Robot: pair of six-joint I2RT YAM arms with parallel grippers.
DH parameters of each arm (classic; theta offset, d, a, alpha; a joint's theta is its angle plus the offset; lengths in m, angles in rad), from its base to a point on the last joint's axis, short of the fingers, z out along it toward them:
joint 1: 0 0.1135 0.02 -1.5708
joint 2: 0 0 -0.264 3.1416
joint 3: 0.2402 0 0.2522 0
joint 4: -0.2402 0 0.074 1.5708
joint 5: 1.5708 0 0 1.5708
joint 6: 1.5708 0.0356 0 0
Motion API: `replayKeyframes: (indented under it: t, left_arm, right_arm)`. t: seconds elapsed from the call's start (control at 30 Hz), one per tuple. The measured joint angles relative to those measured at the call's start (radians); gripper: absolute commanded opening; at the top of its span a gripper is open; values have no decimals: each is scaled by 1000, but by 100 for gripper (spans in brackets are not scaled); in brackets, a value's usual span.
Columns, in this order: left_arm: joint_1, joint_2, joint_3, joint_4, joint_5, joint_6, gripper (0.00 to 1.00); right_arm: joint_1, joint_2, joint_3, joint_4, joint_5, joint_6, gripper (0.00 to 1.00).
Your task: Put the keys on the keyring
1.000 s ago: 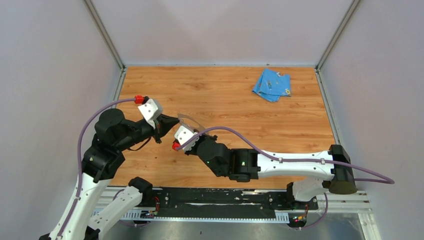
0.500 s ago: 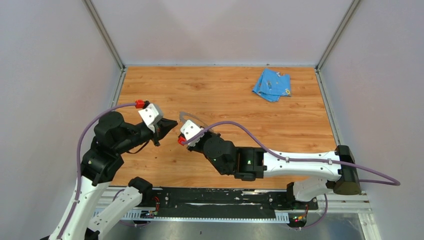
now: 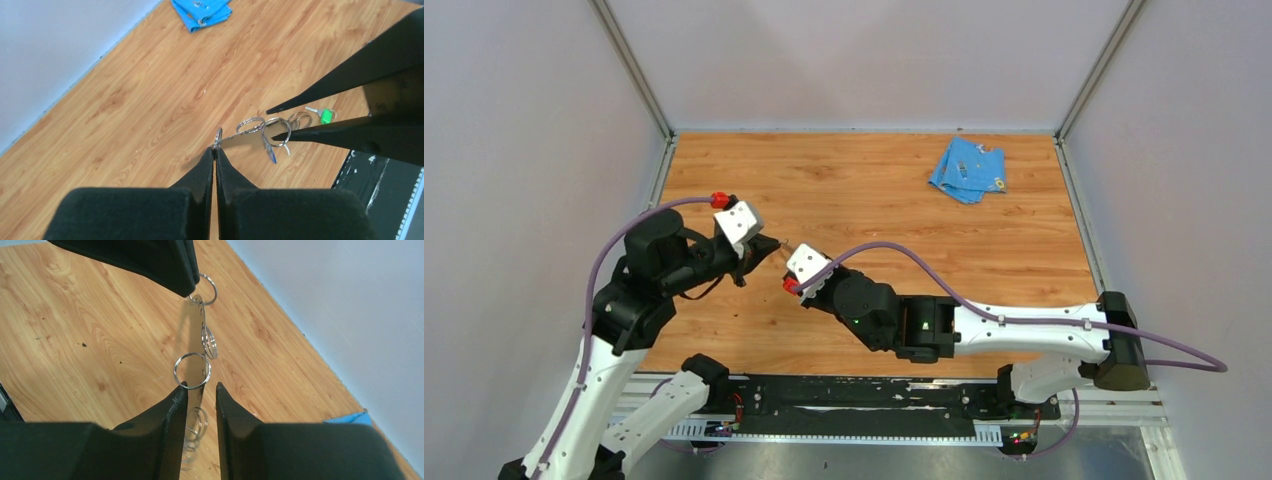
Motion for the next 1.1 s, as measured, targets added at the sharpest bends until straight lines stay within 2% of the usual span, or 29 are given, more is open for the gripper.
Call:
replayKeyframes:
  t: [0.3,0.43,0.53,0.7,0.9,1.1]
  left_arm:
    - [-1,166,127,-140,-52,127,0]
    - [-23,237,237,-246,-48,219,0]
    - [-78,301,326,-332,-51,296,0]
    - [-145,367,407,-452,-71,383,0]
    - [-193,403,469,-551,-89,427,0]
    - [-279,454,546,-627,-130,450,0]
  right_arm:
    - [0,-82,-62,100,-39,22,52]
    - [-25,-137,-90,138,-101,49,50]
    - [-129,-188,-126,160,-261,109,44]
    - [-397,-233,-163,186,-689,225,48]
    - [-488,-233,-140,147,-1096,236,53]
    - [-525,-207,-132,191,-1275,265,50]
